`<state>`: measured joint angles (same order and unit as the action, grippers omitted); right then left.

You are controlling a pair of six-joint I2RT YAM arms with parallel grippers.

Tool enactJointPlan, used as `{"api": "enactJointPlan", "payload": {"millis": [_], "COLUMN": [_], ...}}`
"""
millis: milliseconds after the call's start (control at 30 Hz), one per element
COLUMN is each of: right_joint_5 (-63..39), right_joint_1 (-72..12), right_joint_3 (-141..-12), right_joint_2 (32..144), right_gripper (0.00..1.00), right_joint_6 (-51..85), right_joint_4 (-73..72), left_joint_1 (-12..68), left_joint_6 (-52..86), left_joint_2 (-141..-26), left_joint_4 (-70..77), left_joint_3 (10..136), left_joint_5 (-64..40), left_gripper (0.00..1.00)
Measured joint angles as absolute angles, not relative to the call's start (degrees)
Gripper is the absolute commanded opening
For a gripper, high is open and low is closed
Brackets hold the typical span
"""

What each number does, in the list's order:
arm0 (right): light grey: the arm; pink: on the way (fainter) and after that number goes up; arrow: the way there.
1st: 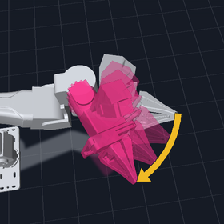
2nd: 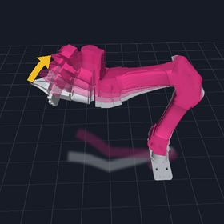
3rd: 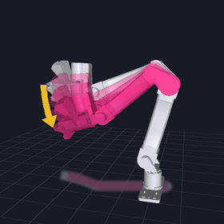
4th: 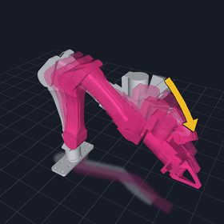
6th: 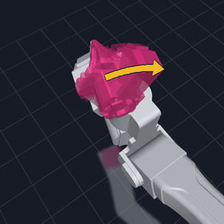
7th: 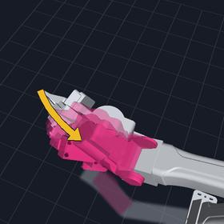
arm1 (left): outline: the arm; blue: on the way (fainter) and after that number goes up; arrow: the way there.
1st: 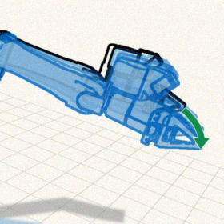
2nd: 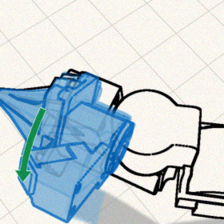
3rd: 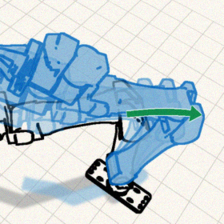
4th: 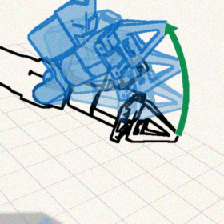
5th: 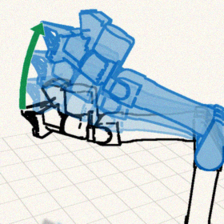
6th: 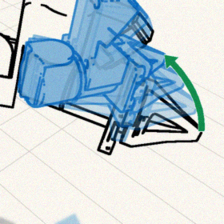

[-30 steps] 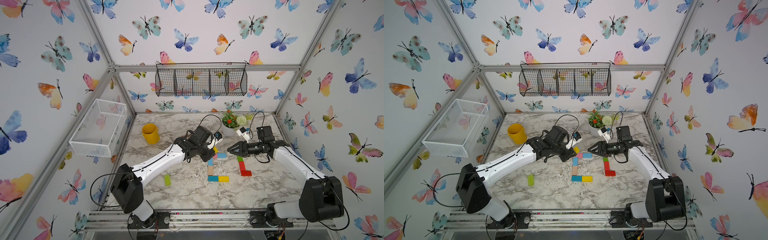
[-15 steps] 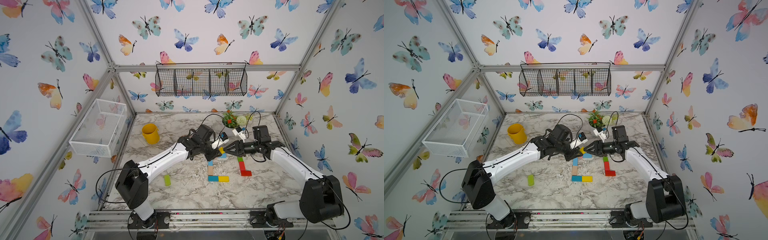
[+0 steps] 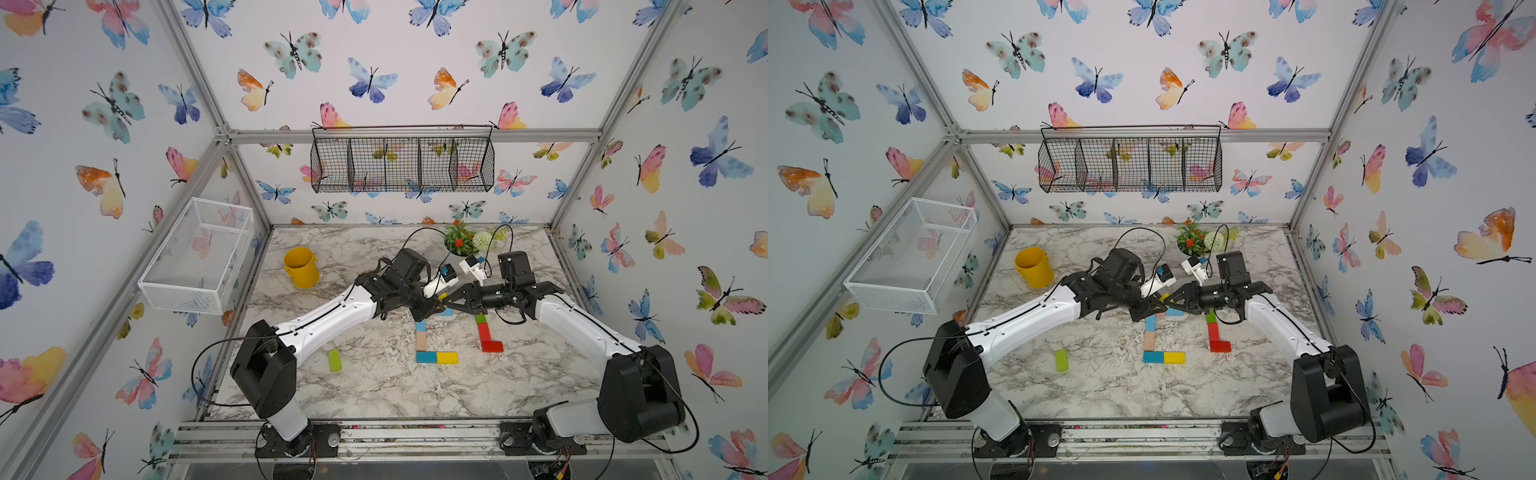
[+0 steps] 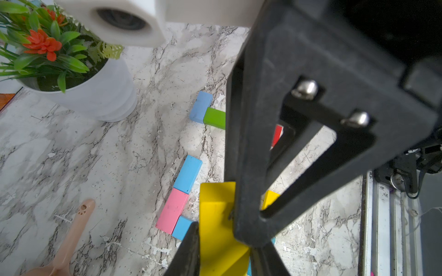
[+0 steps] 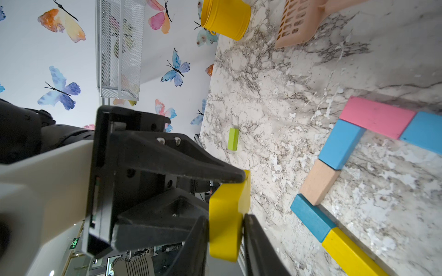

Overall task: Assemble the letter c with building blocks
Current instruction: Pick up the building block from the center of the board, then assemble the building block at the center of the board.

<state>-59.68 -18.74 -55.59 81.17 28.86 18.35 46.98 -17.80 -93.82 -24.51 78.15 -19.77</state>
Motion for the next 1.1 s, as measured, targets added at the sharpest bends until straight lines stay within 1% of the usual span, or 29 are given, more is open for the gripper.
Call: {"api": "enactJointPlan", "payload": {"millis": [67, 133, 200, 233, 300, 367, 467, 533, 700, 800, 933, 1100], "right_joint_5": [-59.33, -58.72, -58.08, -58.00, -57.63, -57.12, -56.01, -54.46, -47.35, -43.77, -40.40, -37.43], "right_joint_1": [-18.74, -18.81, -18.83, -18.85, -18.85, -18.85, -18.85, -18.85, -18.70, -17.74, -13.87, -6.11], "right_joint_3": [-55.59, -55.59, -55.61, -55.64, -55.66, -55.66, -55.66, -55.72, -58.37, -61.08, -63.42, -63.53], "right_joint_2": [81.17, 81.17, 81.17, 81.17, 81.17, 81.17, 81.17, 81.14, 81.14, 81.17, 81.91, 83.64], "right_gripper": [0.22, 0.18, 0.14, 0.13, 0.11, 0.10, 0.09, 0.08, 0.08, 0.08, 0.06, 0.05], "right_joint_6": [28.88, 28.56, 28.16, 28.05, 28.08, 28.27, 28.71, 28.82, 27.14, 25.12, 22.17, 18.68], "right_joint_4": [18.37, 18.44, 18.70, 18.72, 18.79, 18.79, 18.79, 19.03, 23.05, 25.69, 28.32, 30.85], "left_joint_1": [46.98, 46.96, 46.92, 46.94, 46.94, 46.94, 46.46, 44.95, 36.45, 33.39, 32.71, 32.56], "left_joint_6": [-17.78, -17.76, -17.69, -17.72, -17.41, -17.10, -15.88, -14.17, -8.99, -6.24, -3.33, -0.27], "left_joint_2": [-93.80, -93.82, -93.82, -93.82, -93.80, -93.76, -93.03, -91.37, -85.01, -81.95, -80.07, -80.07], "left_joint_4": [-24.47, -24.47, -24.45, -24.43, -24.21, -24.01, -23.35, -22.24, -18.44, -15.68, -13.32, -12.53], "left_joint_3": [78.15, 78.15, 78.15, 78.15, 78.15, 78.15, 77.67, 76.38, 73.38, 71.72, 70.28, 70.15], "left_joint_5": [-19.75, -19.66, -19.62, -19.62, -19.62, -19.55, -19.92, -22.04, -29.26, -32.08, -34.50, -34.65], "left_gripper": [0.24, 0.28, 0.42, 0.46, 0.59, 0.65, 0.70, 0.72, 0.73, 0.73, 0.73, 0.73]}}
